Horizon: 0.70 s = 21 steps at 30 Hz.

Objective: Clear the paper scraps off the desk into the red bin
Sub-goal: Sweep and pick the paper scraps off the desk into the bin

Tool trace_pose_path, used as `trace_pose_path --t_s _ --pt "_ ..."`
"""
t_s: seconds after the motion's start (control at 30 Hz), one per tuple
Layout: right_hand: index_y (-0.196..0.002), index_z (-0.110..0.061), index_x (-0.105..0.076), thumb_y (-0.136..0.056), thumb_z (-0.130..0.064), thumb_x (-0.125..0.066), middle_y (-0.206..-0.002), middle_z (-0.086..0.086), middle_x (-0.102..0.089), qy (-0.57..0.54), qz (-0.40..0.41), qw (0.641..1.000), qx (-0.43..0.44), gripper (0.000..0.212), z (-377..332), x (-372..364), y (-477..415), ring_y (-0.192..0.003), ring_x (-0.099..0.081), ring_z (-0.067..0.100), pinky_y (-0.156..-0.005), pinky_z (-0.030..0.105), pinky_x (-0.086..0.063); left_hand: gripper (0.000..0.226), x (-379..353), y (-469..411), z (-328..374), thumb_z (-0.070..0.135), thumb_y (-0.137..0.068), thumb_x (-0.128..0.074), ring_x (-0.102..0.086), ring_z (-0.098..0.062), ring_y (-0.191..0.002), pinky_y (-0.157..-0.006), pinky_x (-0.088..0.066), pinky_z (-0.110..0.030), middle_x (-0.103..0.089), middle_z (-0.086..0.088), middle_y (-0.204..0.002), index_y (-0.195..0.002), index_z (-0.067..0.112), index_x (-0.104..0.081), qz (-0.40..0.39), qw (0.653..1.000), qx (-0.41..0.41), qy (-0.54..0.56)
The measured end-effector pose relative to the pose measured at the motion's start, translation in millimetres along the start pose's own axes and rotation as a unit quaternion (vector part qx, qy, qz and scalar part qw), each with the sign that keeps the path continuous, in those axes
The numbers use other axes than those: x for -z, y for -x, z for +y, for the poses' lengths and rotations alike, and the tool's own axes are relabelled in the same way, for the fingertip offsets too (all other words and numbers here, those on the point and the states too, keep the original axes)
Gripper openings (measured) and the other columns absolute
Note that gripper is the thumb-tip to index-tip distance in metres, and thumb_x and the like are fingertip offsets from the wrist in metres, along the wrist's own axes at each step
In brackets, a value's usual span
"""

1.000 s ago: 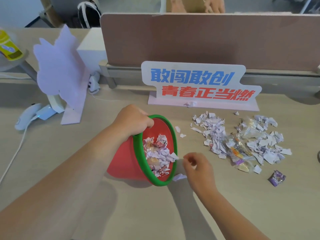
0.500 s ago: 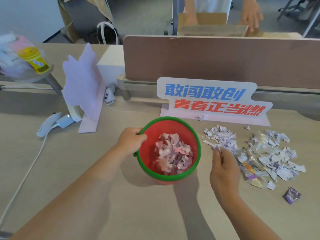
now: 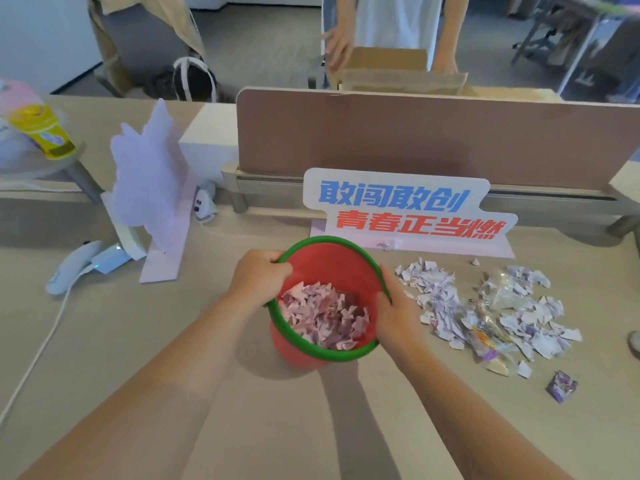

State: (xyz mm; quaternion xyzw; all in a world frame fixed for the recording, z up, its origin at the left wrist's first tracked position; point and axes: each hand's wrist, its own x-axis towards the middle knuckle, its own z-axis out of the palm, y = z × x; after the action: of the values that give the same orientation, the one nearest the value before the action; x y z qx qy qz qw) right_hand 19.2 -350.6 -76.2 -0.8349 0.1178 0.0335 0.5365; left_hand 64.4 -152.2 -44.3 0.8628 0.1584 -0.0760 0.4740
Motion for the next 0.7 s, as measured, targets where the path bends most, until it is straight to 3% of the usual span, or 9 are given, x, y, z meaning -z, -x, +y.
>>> trace_pose_path --t_s 0.13,0.23,0.3,0.4,0.47,0.57,0.7 --pt "-0.136 -0.036 -0.039 -0.097 -0.031 -0.033 -0.136 -0.004 -0.051 -0.044 -0.005 0.998 -0.041 0.04 -1.1 3.1 -14.5 -0.124 -0.047 0.018 -0.108 0.042 -0.036 0.025 2.4 -12.2 19.0 0.01 -0.074 -0.063 -0.049 -0.021 -0.05 -0.042 -0.035 -0.023 -0.052 0.0 -0.047 -0.052 0.021 -0.062 0.01 0.998 -0.017 -0.062" --pt "-0.139 -0.026 -0.038 -0.096 -0.038 -0.037 -0.142 -0.001 -0.045 -0.034 0.049 0.997 -0.058 0.045 15.1 12.0 -20.4 -0.131 -0.04 0.018 -0.106 0.033 -0.03 0.028 -1.8 -19.3 41.7 0.01 -0.074 -0.063 -0.046 -0.014 -0.046 -0.043 -0.033 -0.024 -0.05 0.003 -0.045 -0.048 0.019 -0.057 0.018 0.991 -0.076 -0.11" --pt "-0.136 -0.027 -0.04 -0.091 -0.041 -0.047 -0.139 0.004 -0.046 0.004 0.096 0.992 -0.077 0.048 35.6 20.5 -19.5 -0.126 -0.044 0.021 -0.103 0.037 -0.035 0.027 -11.2 -24.0 50.8 0.01 -0.073 -0.06 -0.048 -0.02 -0.05 -0.046 -0.031 -0.028 -0.051 0.0 -0.046 -0.048 0.017 -0.055 0.033 0.982 -0.116 -0.146" --pt "-0.134 -0.026 -0.041 -0.083 -0.044 -0.06 -0.137 0.008 -0.036 0.079 0.099 0.988 -0.094 0.057 63.6 34.5 -23.5 -0.125 -0.04 0.025 -0.101 0.04 -0.036 0.013 -28.5 -29.6 60.8 0.011 -0.072 -0.06 -0.06 -0.03 -0.069 -0.056 -0.042 -0.031 -0.066 -0.006 -0.061 -0.068 0.014 -0.072 0.059 0.967 -0.159 -0.19" --pt "-0.133 -0.024 -0.042 -0.08 -0.045 -0.063 -0.138 0.012 -0.034 0.143 0.096 0.982 -0.078 0.061 76.1 43.5 -45.2 -0.128 -0.034 0.028 -0.104 0.041 -0.034 0.023 -37.0 -35.4 66.4 0.012 -0.073 -0.06 -0.063 -0.032 -0.077 -0.064 -0.047 -0.032 -0.071 -0.008 -0.071 -0.086 0.018 -0.078 0.077 0.961 -0.168 -0.205" --pt "-0.133 -0.022 -0.042 -0.081 -0.048 -0.059 -0.142 0.012 -0.033 0.216 0.066 0.973 -0.036 0.06 82.2 49.2 -90.0 -0.132 -0.031 0.031 -0.108 0.046 -0.033 0.029 -44.6 -46.7 76.3 0.014 -0.074 -0.059 -0.065 -0.032 -0.08 -0.069 -0.053 -0.034 -0.074 -0.009 -0.079 -0.095 0.018 -0.079 0.095 0.96 -0.146 -0.22" --pt "-0.129 -0.018 -0.046 -0.086 -0.039 -0.054 -0.14 0.011 -0.037 0.263 -0.01 0.964 0.036 0.049 78.9 36.7 -149.1 -0.128 -0.034 0.03 -0.105 0.043 -0.034 0.03 -49.7 -60.0 84.7 0.017 -0.073 -0.059 -0.066 -0.032 -0.08 -0.071 -0.055 -0.039 -0.073 -0.011 -0.078 -0.096 0.017 -0.078 0.105 0.964 -0.093 -0.224"
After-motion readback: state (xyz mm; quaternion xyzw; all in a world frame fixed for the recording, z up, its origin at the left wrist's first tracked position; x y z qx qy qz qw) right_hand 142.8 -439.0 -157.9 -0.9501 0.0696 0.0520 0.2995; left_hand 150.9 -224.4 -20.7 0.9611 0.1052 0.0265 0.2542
